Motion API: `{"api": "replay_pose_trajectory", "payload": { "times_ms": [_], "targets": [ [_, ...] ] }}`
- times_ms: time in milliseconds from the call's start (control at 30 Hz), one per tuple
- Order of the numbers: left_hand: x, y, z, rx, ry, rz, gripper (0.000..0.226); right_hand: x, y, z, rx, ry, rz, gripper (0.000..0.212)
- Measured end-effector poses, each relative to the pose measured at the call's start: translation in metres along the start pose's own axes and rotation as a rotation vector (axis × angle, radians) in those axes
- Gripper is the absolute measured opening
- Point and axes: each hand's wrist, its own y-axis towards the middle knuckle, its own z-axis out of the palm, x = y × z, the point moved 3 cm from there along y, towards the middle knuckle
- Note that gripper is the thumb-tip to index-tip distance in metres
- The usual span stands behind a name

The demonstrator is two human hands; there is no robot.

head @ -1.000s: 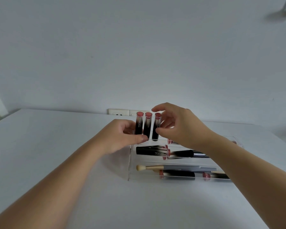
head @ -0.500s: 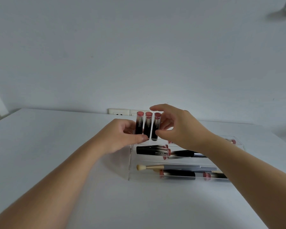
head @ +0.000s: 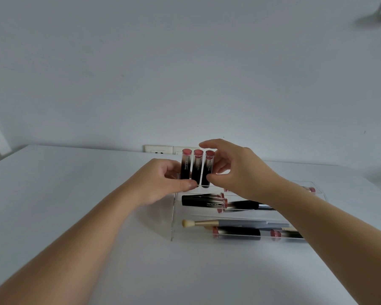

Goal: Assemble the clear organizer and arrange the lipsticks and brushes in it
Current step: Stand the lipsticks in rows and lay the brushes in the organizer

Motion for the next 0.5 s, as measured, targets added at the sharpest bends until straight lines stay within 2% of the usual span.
{"api": "replay_pose_trajectory", "payload": {
  "times_ms": [300, 500],
  "targets": [
    [0.0, 0.0, 0.0, 0.004, 0.001, 0.005, 0.041, 0.008, 0.004, -0.012, -0.013, 0.004, 0.0, 0.064],
    [-0.002, -0.001, 0.001, 0.012, 0.033, 0.013, 0.037, 0.026, 0.016, -0.015, -0.017, 0.027, -0.035, 0.053]
  ]
}}
